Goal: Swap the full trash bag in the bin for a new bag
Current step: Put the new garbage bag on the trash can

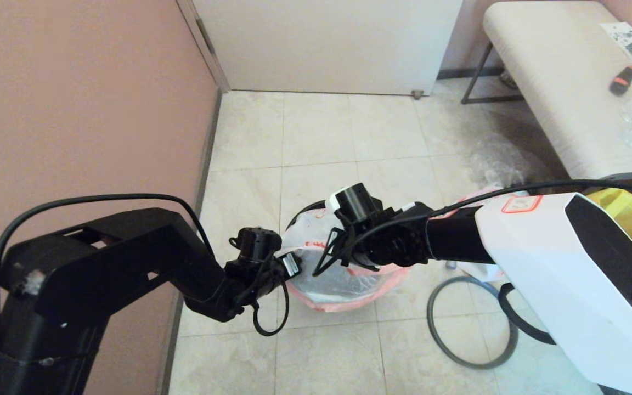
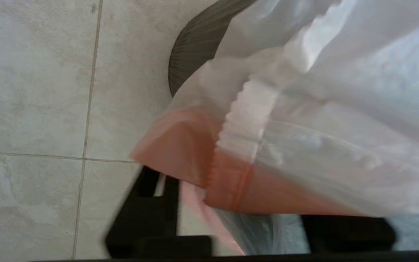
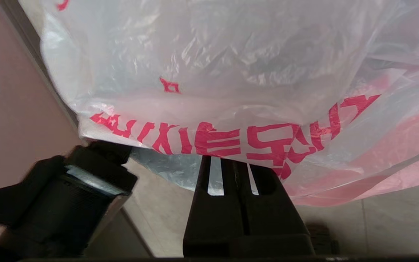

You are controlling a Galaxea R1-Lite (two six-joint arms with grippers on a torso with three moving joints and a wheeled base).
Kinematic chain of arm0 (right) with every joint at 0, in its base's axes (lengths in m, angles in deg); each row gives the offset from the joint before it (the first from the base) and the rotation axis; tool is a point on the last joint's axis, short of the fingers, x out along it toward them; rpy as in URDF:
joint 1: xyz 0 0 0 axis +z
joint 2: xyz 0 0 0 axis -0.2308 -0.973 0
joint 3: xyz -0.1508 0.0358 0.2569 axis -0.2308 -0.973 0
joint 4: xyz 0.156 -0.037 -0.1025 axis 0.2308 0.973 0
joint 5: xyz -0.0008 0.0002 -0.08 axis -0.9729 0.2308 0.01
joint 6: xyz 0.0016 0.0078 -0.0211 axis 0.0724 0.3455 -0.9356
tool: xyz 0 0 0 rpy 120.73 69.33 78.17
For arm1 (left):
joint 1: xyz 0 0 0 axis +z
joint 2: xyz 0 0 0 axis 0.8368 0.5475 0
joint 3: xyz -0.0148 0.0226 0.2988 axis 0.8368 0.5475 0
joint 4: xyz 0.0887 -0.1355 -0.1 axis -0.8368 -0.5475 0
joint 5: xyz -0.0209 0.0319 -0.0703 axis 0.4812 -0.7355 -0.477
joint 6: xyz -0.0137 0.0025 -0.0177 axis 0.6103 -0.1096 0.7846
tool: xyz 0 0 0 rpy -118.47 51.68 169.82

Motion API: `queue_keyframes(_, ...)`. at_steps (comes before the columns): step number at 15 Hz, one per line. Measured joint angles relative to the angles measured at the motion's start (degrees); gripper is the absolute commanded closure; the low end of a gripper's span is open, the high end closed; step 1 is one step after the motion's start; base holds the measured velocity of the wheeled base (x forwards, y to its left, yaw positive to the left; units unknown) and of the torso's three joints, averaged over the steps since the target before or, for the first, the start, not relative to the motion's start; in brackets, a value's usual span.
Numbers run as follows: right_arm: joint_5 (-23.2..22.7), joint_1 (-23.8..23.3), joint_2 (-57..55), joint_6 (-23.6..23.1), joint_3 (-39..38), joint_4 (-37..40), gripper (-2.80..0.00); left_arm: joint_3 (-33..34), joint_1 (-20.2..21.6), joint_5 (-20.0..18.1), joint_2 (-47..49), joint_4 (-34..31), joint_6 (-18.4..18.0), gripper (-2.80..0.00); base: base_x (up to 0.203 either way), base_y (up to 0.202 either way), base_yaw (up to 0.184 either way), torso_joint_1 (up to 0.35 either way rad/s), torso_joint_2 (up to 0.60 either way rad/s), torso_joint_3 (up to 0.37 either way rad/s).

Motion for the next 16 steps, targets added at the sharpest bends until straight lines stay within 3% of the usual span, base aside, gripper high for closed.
queue_keyframes(4,-0.9,0.77,2.05,0.98,-0.41,4.21,0.0,0.06,0.0,0.44,0.16,-0.19,-0.06,0.0,0.0,0.0,0.0,0.0,0.0,0.0)
queue_keyframes(9,-2.48,2.83,5.32,3.0,-2.63,22.56,0.0,0.18,0.2,1.6,0.05,-0.11,0.0,0.0,0.0,0.0,0.0,0.0,0.0,0.0)
queue_keyframes(13,-6.74,1.83,6.44,2.67,-7.36,19.82,0.0,0.55,0.66,1.63,-0.46,0.02,0.02,0.0,0.0,0.0,0.0,0.0,0.0,0.0)
queue_keyframes(16,-7.29,-0.65,5.74,-0.18,-8.62,17.31,0.0,0.9,0.84,1.55,-0.88,-0.05,0.06,0.0,0.0,0.0,0.0,0.0,0.0,0.0)
